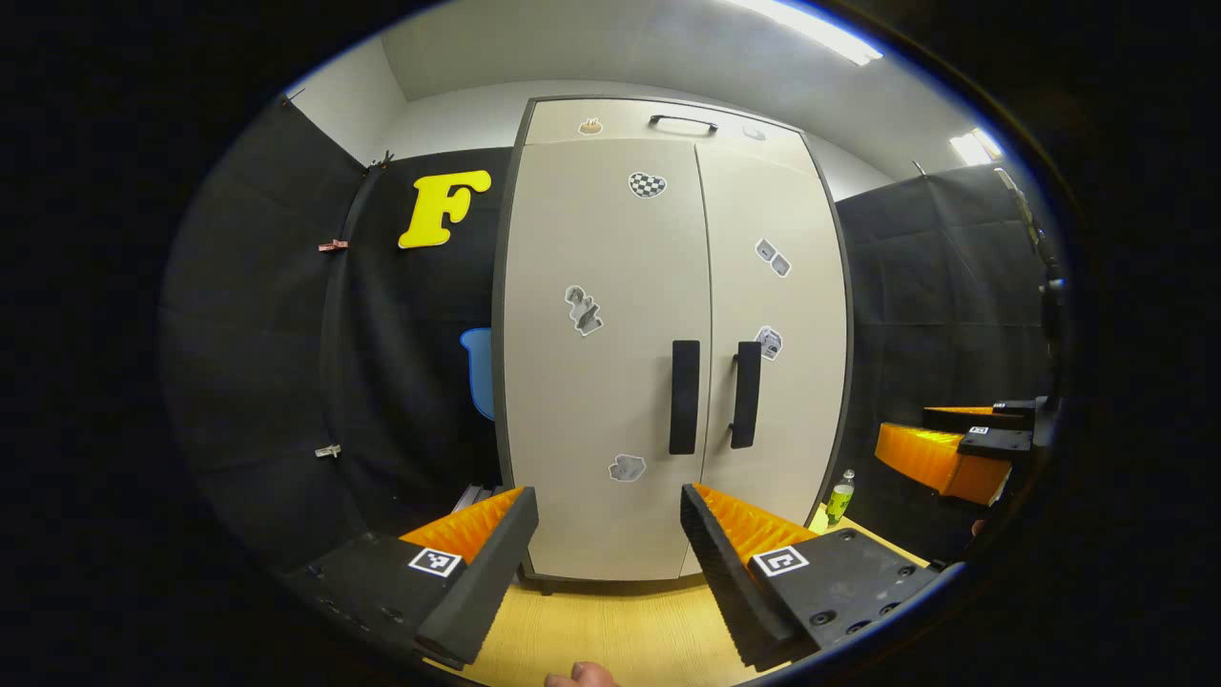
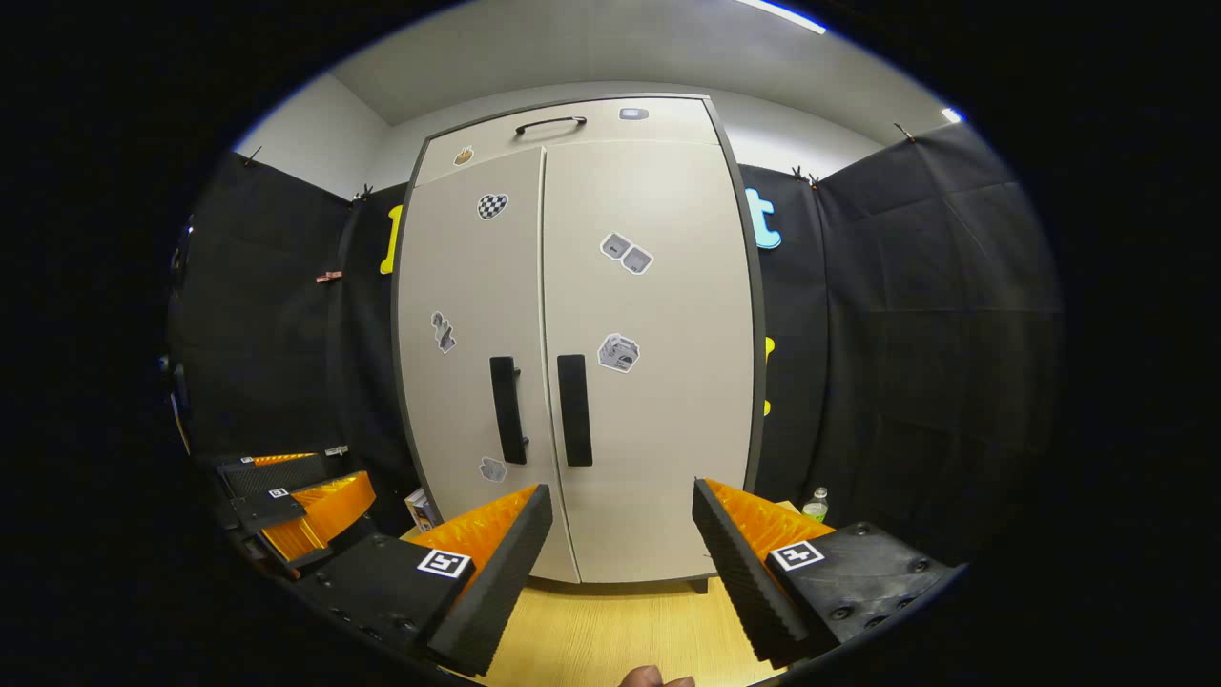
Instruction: Grab one shoe with the right hand and put it into the shoe cabinet, grab the other shoe with the left hand and put it into the shoe cabinet; then close the right door with the right hand and the left door with the left hand.
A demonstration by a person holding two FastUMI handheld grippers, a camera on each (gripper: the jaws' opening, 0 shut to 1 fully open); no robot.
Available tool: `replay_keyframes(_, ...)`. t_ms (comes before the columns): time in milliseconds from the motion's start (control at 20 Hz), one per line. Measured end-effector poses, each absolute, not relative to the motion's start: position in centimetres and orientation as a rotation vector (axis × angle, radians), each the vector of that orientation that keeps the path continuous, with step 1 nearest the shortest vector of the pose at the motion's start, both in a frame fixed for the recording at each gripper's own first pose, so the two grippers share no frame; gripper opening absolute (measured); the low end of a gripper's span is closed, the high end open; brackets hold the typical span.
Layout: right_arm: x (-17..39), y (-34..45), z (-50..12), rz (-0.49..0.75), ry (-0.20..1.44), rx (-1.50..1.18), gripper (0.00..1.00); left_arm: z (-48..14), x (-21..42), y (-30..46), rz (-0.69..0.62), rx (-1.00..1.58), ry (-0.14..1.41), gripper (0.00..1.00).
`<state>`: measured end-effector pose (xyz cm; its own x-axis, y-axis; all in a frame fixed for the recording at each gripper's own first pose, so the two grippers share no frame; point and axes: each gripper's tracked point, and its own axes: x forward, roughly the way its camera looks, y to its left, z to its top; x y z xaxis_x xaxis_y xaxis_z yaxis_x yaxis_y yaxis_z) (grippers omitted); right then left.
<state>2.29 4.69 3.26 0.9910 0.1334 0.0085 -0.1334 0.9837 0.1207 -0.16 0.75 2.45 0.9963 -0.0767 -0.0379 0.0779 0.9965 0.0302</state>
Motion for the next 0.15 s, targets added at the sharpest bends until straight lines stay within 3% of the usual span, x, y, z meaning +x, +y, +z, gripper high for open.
replay_keyframes(150,2.22,4.68,3.13,0.130,0.005,0.137,0.98,2.61,0.28,0.53,-0.085,0.036,0.029,0.95)
